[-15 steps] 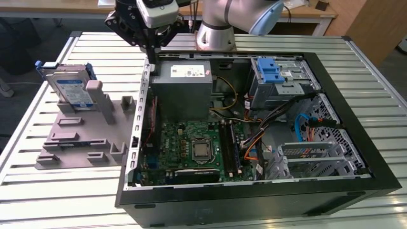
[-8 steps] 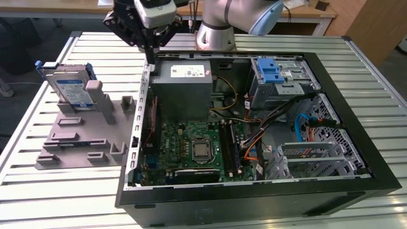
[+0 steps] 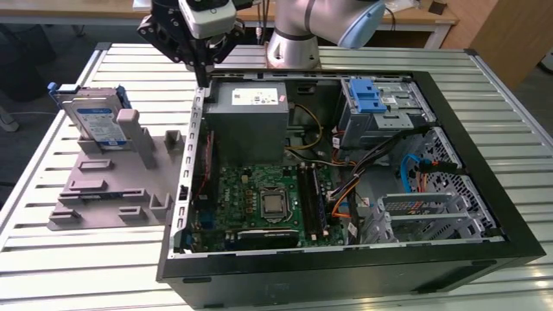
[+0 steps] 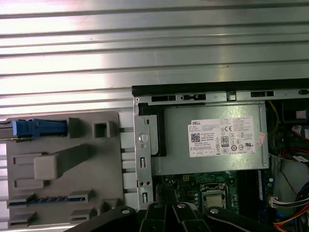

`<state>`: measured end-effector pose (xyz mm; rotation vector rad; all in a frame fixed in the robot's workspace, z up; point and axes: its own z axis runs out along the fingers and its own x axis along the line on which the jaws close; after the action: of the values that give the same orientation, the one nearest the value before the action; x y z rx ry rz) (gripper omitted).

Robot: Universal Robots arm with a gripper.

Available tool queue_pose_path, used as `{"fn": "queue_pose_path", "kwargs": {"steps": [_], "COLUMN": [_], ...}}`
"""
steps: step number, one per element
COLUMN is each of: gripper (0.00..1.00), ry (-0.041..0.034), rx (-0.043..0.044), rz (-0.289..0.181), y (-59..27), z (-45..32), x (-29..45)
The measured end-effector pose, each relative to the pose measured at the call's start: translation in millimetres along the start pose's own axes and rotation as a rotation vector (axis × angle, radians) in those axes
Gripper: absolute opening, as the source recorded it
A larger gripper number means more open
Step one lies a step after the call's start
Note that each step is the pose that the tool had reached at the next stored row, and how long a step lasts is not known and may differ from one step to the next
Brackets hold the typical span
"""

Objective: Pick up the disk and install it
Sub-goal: 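Reach for the disk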

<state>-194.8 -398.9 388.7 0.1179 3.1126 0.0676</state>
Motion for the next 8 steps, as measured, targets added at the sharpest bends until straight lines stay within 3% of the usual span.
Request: {"fn": "queue_pose_path", "kwargs": {"steps": [8], "gripper": [0.11], "ry": [-0.0001], "rx": [0.0000], "rz": [0.000], "y": [-0.3], "z": [0.2], "x": [3.4]}}
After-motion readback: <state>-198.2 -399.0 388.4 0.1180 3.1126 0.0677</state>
